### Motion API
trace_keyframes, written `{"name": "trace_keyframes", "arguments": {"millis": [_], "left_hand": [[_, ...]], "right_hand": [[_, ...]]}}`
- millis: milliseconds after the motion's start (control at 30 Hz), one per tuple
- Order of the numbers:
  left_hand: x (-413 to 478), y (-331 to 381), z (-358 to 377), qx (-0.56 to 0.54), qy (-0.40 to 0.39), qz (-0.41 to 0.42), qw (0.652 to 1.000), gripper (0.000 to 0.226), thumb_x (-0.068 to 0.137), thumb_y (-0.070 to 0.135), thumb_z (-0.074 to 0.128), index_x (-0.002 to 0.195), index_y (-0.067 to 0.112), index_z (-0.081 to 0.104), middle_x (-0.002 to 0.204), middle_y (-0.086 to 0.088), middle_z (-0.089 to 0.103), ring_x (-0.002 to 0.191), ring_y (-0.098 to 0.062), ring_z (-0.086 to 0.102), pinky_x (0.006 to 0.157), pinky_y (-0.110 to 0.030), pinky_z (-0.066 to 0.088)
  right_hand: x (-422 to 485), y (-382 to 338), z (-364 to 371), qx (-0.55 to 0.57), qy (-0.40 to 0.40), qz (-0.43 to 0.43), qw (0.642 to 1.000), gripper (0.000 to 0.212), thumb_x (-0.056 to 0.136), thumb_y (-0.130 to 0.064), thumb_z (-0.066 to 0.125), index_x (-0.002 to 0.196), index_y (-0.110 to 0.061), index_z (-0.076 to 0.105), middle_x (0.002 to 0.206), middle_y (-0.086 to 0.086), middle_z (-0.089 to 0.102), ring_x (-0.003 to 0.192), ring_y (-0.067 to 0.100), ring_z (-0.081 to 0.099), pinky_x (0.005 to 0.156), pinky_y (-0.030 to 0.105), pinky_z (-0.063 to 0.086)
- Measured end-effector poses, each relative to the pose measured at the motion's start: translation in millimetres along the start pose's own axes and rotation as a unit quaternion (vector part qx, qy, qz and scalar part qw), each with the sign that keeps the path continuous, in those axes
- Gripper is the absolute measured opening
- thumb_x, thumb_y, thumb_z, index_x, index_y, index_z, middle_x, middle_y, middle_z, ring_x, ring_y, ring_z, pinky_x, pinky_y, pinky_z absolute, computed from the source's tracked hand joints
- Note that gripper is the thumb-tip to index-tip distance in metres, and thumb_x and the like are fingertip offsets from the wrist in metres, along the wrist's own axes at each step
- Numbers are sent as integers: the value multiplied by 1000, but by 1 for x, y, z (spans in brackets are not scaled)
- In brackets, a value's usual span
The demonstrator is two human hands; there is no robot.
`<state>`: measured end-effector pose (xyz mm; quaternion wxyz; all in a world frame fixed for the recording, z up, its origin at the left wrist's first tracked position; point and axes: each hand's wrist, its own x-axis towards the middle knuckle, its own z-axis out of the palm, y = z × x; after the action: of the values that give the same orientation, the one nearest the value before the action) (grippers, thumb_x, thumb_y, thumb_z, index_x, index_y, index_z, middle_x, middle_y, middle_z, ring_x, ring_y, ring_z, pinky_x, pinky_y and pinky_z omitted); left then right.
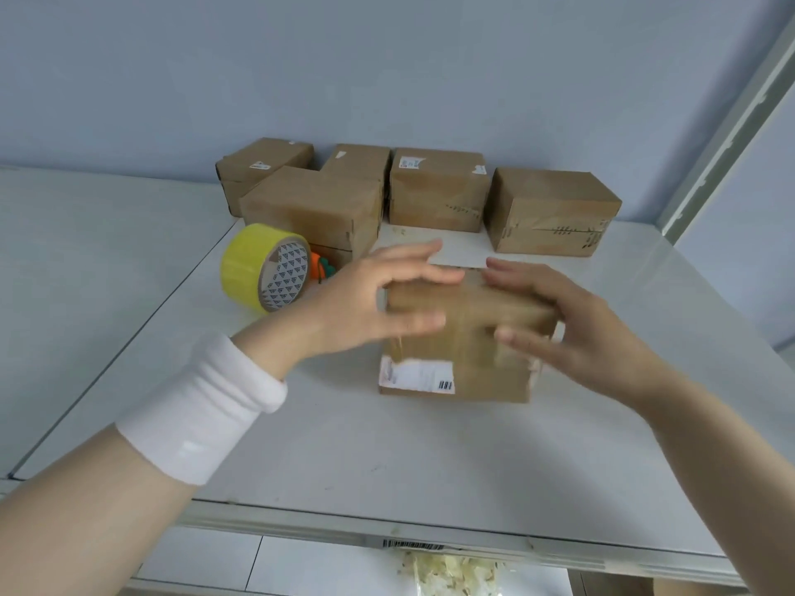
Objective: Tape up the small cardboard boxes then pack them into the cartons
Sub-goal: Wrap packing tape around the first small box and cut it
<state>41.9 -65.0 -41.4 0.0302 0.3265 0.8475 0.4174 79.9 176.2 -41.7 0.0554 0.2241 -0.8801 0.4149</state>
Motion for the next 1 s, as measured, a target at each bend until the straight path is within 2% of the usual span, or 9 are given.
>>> {"name": "trace_keyframes", "arguments": {"millis": [100,233,333,433,533,633,800,900,1000], "left_hand": [[18,0,-2,-141,81,-83,983,30,79,64,51,101,49,64,124,25,58,121,-4,51,102,-32,37],[37,-12,6,-20,44,-210,976,39,91,50,46,120,25,55,119,6,62,106,-12,60,91,-26,45],[37,-5,0,47,108,-122,986,57,88,55,47,138,30,39,141,11,44,126,0,39,105,-23,31],[21,7,-2,78,-6,-20,997,74,67,82,45,134,57,26,154,20,14,136,13,2,112,-27,12],[1,-2,10,172,-104,-25,979,80,59,77,58,126,72,14,153,25,-13,135,10,-23,107,-27,2],[3,-3,8,96,-32,0,995,65,68,54,64,124,59,31,149,26,18,139,10,5,113,-23,11],[33,0,-10,-36,63,-107,992,57,71,65,51,123,41,50,96,32,51,99,6,57,81,-13,46],[47,-6,-3,55,3,-182,982,55,89,54,46,138,30,40,138,6,47,121,-10,48,98,-23,38],[52,8,-1,119,76,-105,984,55,96,43,41,146,28,26,154,7,25,140,-9,24,108,-24,19]], "right_hand": [[25,0,-10,99,68,109,987,32,73,-57,68,92,-31,68,91,-14,71,83,-2,65,64,12,48],[49,15,-1,57,-1,278,959,48,82,-57,55,103,-15,64,97,-3,65,84,11,59,62,20,45],[44,19,-2,40,59,227,971,63,83,-65,46,134,-27,48,129,-12,53,110,6,49,87,20,35],[20,15,-9,38,-13,108,993,81,65,-83,48,138,-51,30,142,-34,29,130,-13,27,98,13,25],[-2,23,-1,-27,-112,12,993,88,63,-64,65,139,-51,23,155,-20,0,140,-7,5,111,19,23],[3,24,-2,56,-39,35,997,81,60,-42,74,134,-38,40,150,-14,26,130,-4,35,97,15,42],[35,19,-21,174,7,236,956,58,69,-68,61,110,-28,62,106,-8,69,86,11,70,63,19,55],[45,22,-14,66,3,293,954,52,88,-59,45,123,-22,56,120,-3,62,108,18,61,94,32,48],[44,7,-11,-57,86,155,983,62,92,-56,35,146,-27,29,152,-10,29,141,8,20,105,21,16]]}}
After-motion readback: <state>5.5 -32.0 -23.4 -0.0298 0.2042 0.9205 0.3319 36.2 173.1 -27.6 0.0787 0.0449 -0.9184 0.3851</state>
